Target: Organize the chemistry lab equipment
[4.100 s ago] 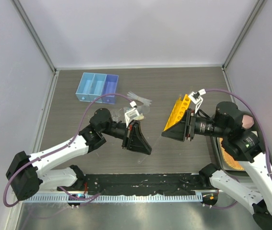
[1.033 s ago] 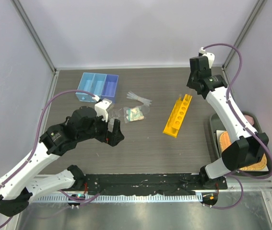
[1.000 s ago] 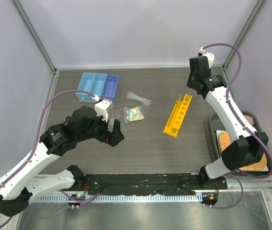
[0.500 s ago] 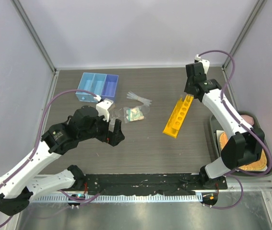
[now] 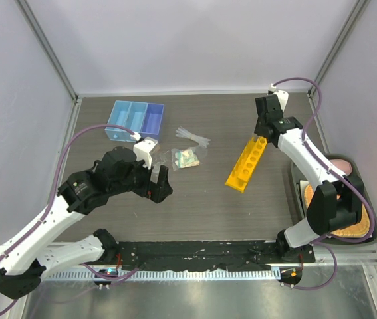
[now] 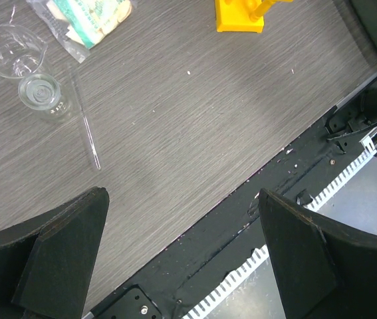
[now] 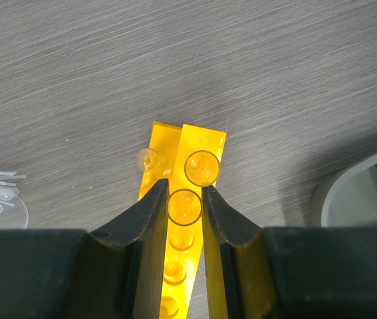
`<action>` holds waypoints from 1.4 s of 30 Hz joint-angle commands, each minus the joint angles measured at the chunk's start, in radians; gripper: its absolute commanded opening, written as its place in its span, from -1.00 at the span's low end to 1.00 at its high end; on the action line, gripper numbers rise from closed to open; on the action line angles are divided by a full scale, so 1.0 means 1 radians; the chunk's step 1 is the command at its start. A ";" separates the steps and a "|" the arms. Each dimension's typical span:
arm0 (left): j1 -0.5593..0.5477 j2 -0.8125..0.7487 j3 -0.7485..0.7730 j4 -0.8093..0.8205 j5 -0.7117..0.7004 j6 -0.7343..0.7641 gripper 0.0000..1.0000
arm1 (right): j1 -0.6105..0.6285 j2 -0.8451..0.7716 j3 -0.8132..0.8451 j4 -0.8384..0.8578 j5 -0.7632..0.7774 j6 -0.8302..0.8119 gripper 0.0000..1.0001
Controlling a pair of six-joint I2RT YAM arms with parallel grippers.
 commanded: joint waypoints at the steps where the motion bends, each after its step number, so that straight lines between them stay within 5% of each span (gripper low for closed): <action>1: 0.002 -0.005 0.028 0.006 -0.005 0.008 1.00 | 0.001 -0.017 -0.022 0.054 0.023 0.016 -0.88; 35: 0.002 -0.020 0.016 0.006 -0.008 0.011 0.99 | 0.079 -0.114 -0.193 0.217 0.148 0.004 -0.86; 38: 0.004 -0.018 0.013 0.006 -0.009 0.014 1.00 | 0.081 -0.116 -0.194 0.212 0.148 0.005 -0.69; 42: 0.002 -0.003 0.013 0.007 -0.009 0.011 1.00 | 0.087 -0.125 -0.173 0.184 0.151 0.005 -0.10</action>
